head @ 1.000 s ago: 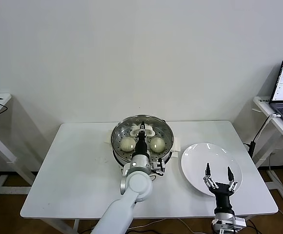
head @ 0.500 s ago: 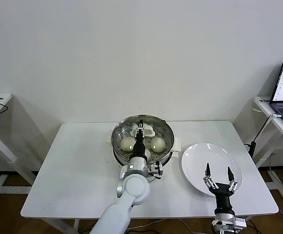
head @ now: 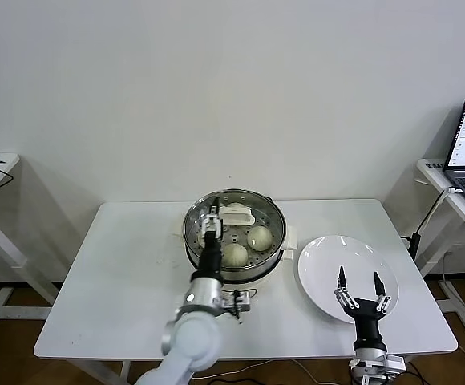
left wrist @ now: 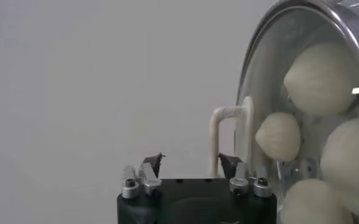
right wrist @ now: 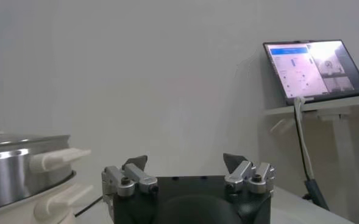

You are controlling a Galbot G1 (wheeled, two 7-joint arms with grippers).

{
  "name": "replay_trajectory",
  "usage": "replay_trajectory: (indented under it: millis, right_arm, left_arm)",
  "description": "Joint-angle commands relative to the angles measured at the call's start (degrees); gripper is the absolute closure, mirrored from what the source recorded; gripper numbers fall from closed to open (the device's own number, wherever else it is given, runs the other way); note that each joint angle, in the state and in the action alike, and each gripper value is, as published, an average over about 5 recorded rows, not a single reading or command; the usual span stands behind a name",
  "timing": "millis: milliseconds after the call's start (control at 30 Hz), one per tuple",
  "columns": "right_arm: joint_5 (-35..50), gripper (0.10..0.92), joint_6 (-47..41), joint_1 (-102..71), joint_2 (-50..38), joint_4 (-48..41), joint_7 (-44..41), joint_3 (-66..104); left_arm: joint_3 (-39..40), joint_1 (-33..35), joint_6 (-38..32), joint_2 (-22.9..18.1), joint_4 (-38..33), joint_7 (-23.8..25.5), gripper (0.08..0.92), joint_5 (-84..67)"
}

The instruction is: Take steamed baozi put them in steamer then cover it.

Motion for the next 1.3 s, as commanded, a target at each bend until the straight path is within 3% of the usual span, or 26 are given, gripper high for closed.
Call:
replay_trajectory:
  millis: [33, 200, 400, 567, 1300]
  right_arm:
    - [-0.39, 0.203, -4.82, -0.84, -0.7, 4.14, -0.03, 0.1]
    - [-0.79, 0.203, -7.75, -1.39, -0.91, 7.68, -0.4, -0.07]
    - [-0.66, 0.203, -9.03, -1.43, -0.96, 9.88, -0.8, -0.26]
    - [-0.32, 0.203, -10.12, -1.35, -1.02, 11.27, -0.84, -0.47]
    - [-1.13, 0.203, -13.37, -1.75, -1.68, 13.61, -1.01, -1.54]
  left_arm:
    - [-16.56, 18.29, -6.9, 6.43, -21.98, -11.4, 0.182, -30.62]
    - [-31.7, 25.14, -18.95, 3.39, -20.12, -15.27, 0.177, -54.31]
    - [-42.09, 28.13, -29.86, -1.57, -12.08, -11.65, 0.177, -68.95]
    - [-42.67, 29.24, -32.69, -3.37, -10.8, -10.17, 0.177, -70.48]
    - [-39.89, 29.72, -32.13, -5.48, -10.78, -10.19, 0.177, -70.37]
